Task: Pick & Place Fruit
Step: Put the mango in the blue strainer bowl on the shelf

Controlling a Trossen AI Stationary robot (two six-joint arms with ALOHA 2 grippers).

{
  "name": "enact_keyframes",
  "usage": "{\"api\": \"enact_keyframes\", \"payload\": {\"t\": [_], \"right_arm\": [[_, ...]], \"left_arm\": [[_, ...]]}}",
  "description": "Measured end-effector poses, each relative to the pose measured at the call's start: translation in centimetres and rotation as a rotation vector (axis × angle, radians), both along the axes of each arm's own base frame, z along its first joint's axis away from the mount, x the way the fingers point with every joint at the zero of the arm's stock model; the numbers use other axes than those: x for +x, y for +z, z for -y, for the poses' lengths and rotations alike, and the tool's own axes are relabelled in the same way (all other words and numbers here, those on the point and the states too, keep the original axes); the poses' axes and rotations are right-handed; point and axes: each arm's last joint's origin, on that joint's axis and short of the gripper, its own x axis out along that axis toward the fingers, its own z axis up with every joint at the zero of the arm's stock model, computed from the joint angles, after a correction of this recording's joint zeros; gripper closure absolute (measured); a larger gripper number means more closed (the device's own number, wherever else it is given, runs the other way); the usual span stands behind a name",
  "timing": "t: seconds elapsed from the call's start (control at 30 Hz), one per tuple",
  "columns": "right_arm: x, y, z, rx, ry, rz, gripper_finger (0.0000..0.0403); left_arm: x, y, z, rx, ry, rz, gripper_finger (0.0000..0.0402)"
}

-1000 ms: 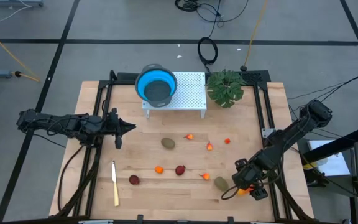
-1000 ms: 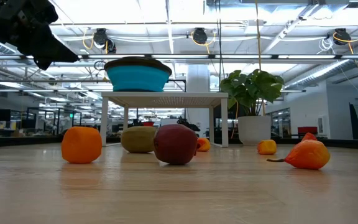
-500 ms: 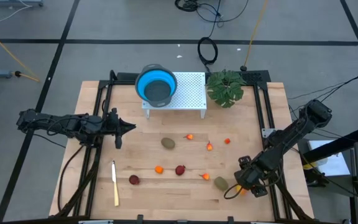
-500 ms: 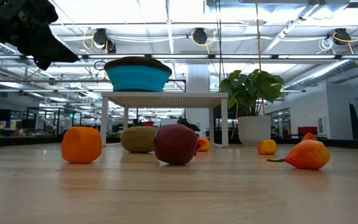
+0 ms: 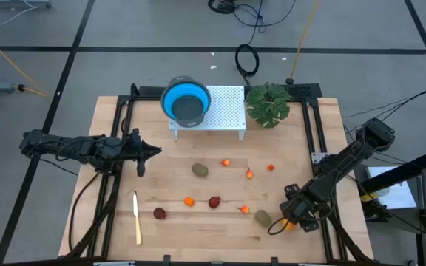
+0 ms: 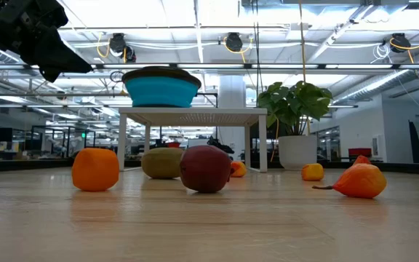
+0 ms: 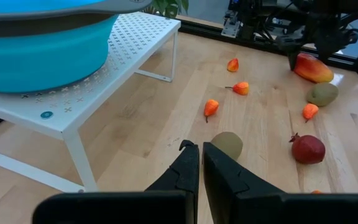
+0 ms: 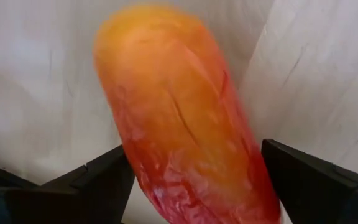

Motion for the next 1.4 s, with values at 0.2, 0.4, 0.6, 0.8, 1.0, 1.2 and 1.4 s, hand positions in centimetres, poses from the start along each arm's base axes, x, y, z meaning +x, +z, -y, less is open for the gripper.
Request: {"api": "enact_keyframes", "payload": {"t": [0.2, 0.4, 0.6, 0.8, 1.0, 1.2, 1.4], "right_arm": [[0.0, 0.0, 0.1, -0.004, 0.000, -0.005, 0.0111], [0.1, 0.0, 0.1, -0.001, -0.010, -0.005, 0.0132], [0.5, 0.0, 0.6, 0.009, -0.108, -0.038, 0.0127], [1.2, 0.7, 0.8, 0.126, -0.215, -0.162, 0.0134], [1.7, 2.7, 0.9, 0.206, -0.345, -0.168, 0.0129], [1.9, 5.3, 1.9, 0.292, -0.599, -0.091, 0.0136], [2.8, 8.0, 3.0, 0.373, -0.863, 0.229, 0.0132]], "left_arm": [[0.0, 0.0, 0.0, 0.000, 0.000, 0.000, 0.0382], [0.0, 0.0, 0.0, -0.007, 0.003, 0.002, 0.0382], [0.0, 0.0, 0.0, -0.014, 0.005, 0.003, 0.0382], [0.0, 0.0, 0.0, -0.013, 0.005, 0.003, 0.0382], [0.0, 0.0, 0.0, 0.015, -0.006, -0.003, 0.0382], [0.0, 0.0, 0.0, 0.053, -0.021, -0.013, 0.0382], [0.0, 0.0, 0.0, 0.077, -0.031, -0.018, 0.0382]]}}
